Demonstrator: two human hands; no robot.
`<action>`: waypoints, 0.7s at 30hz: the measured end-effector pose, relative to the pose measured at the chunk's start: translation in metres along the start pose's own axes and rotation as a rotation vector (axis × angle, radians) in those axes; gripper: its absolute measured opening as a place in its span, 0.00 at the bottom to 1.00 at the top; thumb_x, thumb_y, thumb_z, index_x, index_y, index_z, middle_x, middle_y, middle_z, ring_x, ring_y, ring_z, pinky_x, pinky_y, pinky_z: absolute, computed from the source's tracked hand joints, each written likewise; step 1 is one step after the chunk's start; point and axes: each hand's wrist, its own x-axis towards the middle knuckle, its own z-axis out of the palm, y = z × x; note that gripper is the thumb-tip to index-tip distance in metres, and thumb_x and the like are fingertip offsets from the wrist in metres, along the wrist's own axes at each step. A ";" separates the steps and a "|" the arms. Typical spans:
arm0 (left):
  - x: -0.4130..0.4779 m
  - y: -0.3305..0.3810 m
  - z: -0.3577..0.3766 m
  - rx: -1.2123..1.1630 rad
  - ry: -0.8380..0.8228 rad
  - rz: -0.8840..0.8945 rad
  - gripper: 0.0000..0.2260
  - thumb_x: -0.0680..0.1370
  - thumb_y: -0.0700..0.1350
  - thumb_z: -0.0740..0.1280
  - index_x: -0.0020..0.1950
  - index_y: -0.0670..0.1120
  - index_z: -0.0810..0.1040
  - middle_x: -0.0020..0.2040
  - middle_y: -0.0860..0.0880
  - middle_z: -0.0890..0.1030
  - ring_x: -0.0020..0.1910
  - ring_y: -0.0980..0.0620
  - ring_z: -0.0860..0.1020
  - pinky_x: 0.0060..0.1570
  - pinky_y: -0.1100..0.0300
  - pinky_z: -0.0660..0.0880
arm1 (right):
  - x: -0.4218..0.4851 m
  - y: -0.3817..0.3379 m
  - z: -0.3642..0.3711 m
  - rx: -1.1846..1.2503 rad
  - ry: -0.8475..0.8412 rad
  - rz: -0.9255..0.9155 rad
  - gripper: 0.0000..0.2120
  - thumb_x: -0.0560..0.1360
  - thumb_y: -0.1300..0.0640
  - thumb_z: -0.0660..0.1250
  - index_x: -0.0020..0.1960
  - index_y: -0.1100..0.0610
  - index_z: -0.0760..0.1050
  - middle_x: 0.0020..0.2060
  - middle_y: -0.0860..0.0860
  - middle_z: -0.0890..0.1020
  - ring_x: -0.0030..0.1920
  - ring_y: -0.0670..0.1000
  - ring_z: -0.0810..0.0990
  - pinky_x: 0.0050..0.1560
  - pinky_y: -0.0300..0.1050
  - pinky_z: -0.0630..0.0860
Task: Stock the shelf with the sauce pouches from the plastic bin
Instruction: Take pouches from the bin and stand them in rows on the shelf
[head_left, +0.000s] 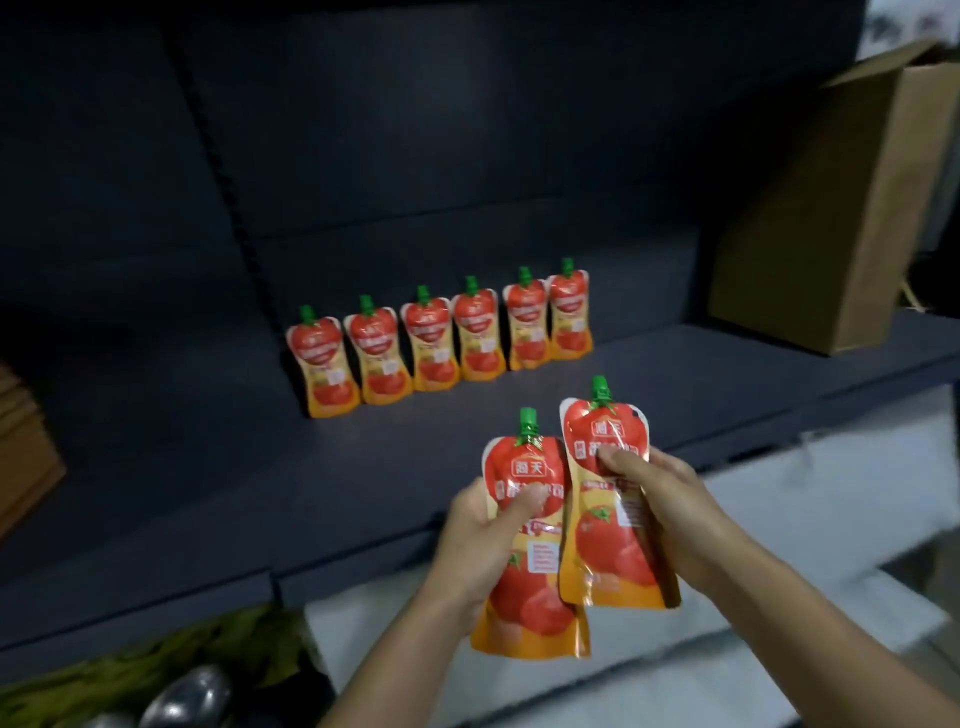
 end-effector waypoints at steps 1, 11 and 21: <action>0.010 0.008 -0.022 -0.001 0.035 0.026 0.13 0.76 0.47 0.71 0.58 0.43 0.80 0.49 0.43 0.86 0.47 0.43 0.85 0.50 0.46 0.82 | 0.017 -0.002 0.022 0.009 -0.023 -0.010 0.13 0.74 0.54 0.70 0.54 0.61 0.78 0.45 0.61 0.85 0.44 0.62 0.85 0.46 0.55 0.81; 0.107 0.038 -0.176 -0.011 0.264 0.143 0.10 0.77 0.46 0.70 0.56 0.46 0.81 0.49 0.48 0.87 0.49 0.49 0.85 0.49 0.53 0.81 | 0.143 -0.011 0.166 0.006 -0.163 -0.167 0.13 0.73 0.57 0.71 0.57 0.58 0.79 0.50 0.54 0.85 0.50 0.55 0.85 0.49 0.51 0.80; 0.150 0.045 -0.223 0.179 0.222 0.196 0.11 0.74 0.40 0.73 0.56 0.45 0.81 0.51 0.50 0.86 0.50 0.52 0.85 0.53 0.53 0.81 | 0.197 -0.018 0.185 -0.347 -0.260 -0.219 0.09 0.72 0.58 0.72 0.52 0.54 0.81 0.47 0.47 0.86 0.48 0.45 0.84 0.44 0.40 0.79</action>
